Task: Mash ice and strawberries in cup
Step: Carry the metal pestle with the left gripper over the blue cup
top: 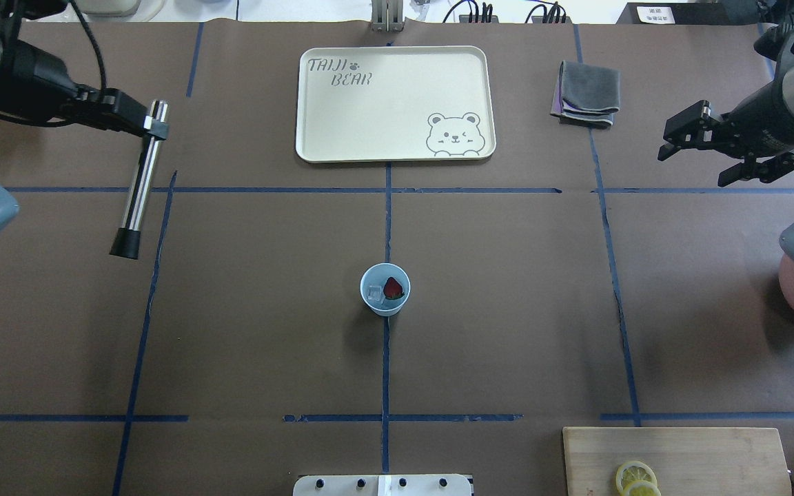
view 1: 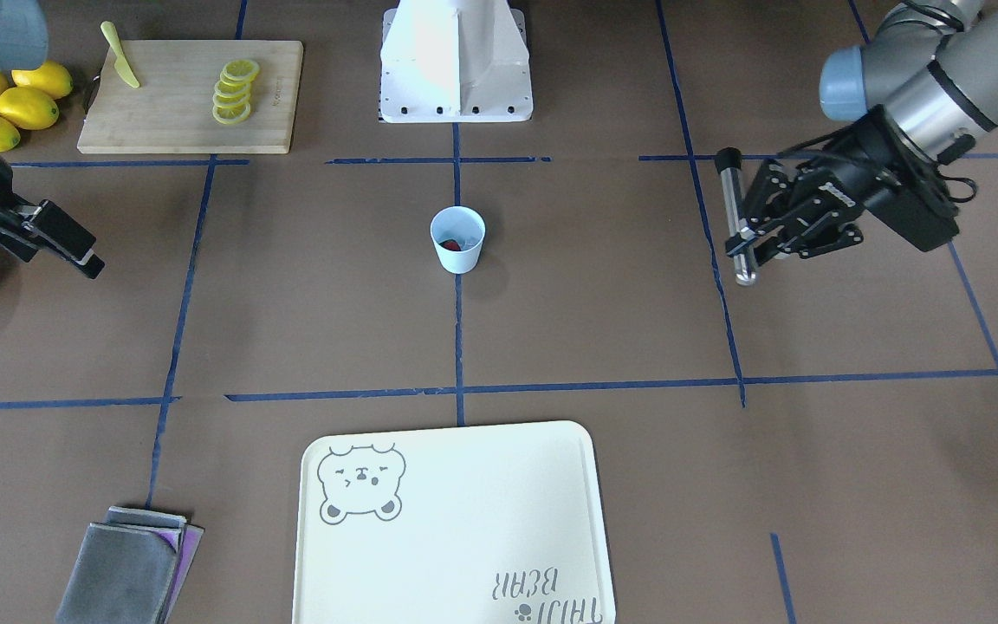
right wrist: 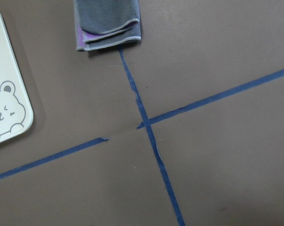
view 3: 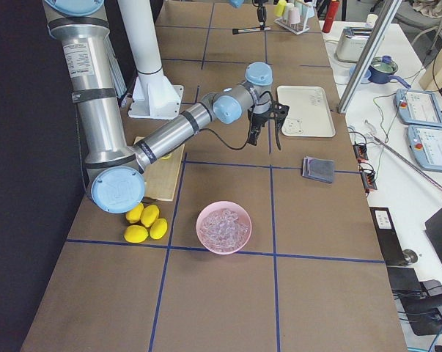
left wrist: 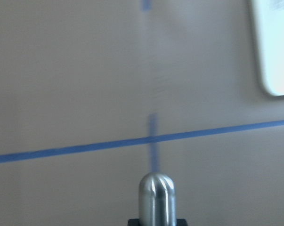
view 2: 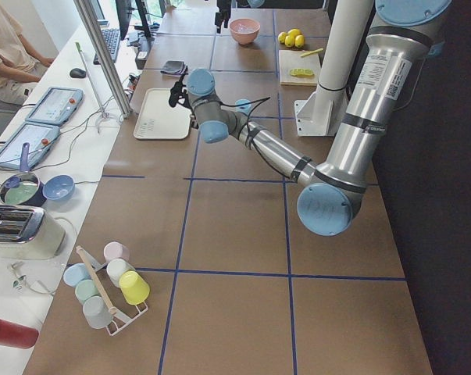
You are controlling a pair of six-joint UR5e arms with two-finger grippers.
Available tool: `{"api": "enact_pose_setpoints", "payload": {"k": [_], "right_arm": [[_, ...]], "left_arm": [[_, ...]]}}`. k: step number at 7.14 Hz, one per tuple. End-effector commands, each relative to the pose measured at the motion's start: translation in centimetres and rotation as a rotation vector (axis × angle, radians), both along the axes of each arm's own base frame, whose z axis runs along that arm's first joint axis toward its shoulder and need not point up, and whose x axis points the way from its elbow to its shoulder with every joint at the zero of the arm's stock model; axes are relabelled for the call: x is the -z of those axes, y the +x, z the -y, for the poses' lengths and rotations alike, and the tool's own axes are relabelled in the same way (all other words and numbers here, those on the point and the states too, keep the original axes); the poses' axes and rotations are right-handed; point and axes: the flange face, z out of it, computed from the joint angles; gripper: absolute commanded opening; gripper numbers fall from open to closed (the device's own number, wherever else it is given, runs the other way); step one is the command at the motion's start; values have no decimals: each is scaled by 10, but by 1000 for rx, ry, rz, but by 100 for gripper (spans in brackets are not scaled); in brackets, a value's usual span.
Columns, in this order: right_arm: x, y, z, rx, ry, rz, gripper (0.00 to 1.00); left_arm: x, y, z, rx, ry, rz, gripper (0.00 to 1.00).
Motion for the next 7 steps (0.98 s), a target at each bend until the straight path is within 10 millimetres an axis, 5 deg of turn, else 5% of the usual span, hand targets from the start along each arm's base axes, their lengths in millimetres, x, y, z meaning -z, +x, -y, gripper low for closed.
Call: {"api": "enact_pose_setpoints", "payload": {"k": [1, 2, 4, 5, 6, 7], "right_arm": [[-2, 1, -1, 0, -2, -1, 100], [-2, 2, -1, -2, -5, -2, 100], [-4, 2, -1, -1, -6, -4, 100], [-5, 2, -1, -2, -9, -4, 100], [-4, 2, -2, -2, -7, -3, 100], [-4, 2, -2, -2, -7, -3, 100]], "left_arm": [[68, 90, -39, 78, 156, -26, 0], [99, 134, -77, 83, 211, -63, 1], [145, 133, -103, 177, 436, -97, 0], [148, 151, -121, 271, 531, -121, 0], [148, 197, -172, 433, 533, -170, 0], [140, 218, -192, 528, 519, -162, 0]]}}
